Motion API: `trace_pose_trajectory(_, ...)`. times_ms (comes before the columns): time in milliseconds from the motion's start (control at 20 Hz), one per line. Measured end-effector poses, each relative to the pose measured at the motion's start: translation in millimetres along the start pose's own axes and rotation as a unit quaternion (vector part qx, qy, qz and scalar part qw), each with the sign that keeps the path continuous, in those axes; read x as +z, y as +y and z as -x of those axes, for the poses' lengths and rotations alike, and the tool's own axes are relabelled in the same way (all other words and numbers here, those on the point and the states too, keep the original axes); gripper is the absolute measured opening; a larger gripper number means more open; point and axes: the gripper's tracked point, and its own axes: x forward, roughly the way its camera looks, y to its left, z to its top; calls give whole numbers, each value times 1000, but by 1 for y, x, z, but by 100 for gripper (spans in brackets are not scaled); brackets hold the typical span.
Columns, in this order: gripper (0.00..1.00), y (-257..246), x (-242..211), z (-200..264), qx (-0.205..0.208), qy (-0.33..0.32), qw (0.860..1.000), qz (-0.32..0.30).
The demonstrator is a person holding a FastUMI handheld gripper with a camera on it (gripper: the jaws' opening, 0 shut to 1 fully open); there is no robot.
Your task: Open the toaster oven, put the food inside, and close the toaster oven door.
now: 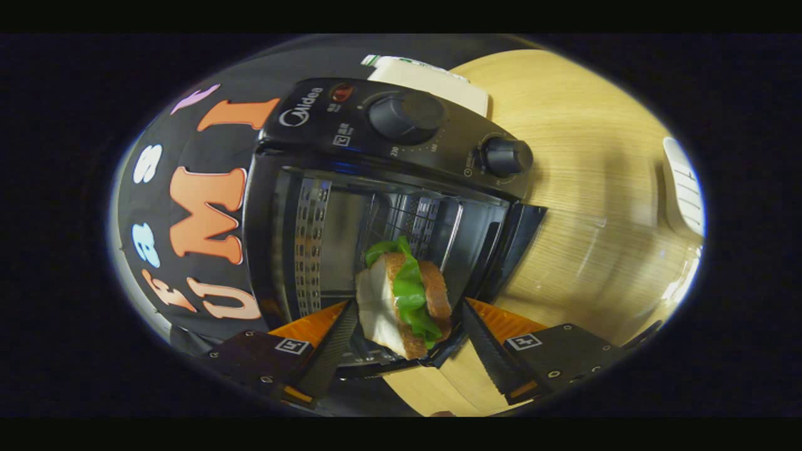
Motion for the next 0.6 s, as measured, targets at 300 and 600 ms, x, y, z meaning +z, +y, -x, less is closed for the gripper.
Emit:
trace_pose_trajectory(300, 98, -5, 1, 69, -19, -1, 990, 141)
trace_pose_trajectory(600, 98, -12, -6, 136, -26, 0, 956, 294)
